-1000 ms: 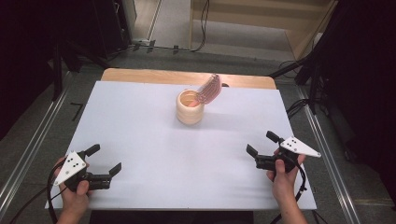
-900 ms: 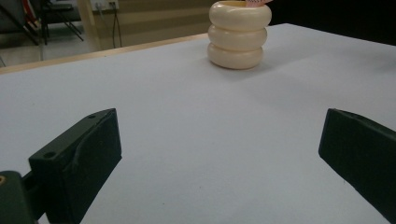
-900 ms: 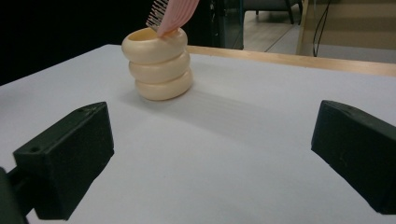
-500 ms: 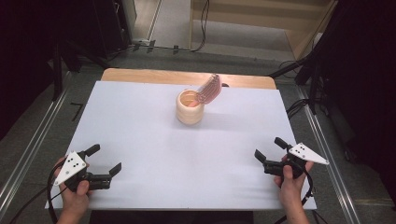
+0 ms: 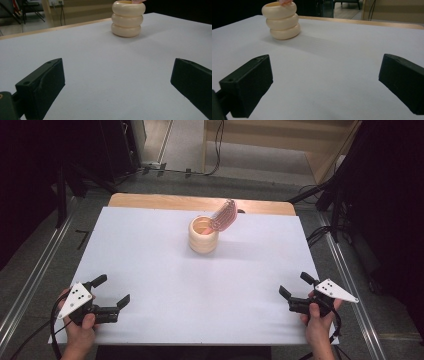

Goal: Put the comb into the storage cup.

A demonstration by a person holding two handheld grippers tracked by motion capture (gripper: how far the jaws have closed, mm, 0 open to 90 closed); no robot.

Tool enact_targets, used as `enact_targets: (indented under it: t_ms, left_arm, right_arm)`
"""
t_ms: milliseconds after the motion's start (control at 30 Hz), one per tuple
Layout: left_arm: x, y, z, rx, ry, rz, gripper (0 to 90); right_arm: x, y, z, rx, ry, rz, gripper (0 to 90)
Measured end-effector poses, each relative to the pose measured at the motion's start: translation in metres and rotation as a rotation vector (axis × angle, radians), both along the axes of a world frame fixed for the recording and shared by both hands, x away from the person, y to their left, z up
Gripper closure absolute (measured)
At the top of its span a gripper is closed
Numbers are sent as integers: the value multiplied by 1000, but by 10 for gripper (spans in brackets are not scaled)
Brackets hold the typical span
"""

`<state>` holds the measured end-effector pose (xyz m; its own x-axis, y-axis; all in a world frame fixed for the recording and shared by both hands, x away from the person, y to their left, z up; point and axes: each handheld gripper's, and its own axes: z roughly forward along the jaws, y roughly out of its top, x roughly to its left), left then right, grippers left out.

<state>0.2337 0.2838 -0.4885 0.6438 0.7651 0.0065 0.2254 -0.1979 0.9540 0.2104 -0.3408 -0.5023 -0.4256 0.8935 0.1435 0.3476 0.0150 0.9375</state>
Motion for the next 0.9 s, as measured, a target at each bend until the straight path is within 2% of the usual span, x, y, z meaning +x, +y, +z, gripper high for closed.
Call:
enact_targets:
  t_ms: [200,333,500,700,900]
  left_arm:
    - [0,0,0,-1,-1,0,0]
    - [0,0,0,-2,-1,0,0]
    - [0,0,0,-3,-1,2,0]
    - [0,0,0,-4,-1,4,0]
    - [0,1,0,-5,-3,7,0]
  right_arm:
    - [-5,-10,-2,-1,-1,-18,0]
    - [-9,-15,-5,-29,6,-27,0]
    - [-13,-22,-7,-28,10,-51,0]
    - [-12,-24,-12,-5,16,-38,0]
    - [-10,-23,-14,-6,17,-44,0]
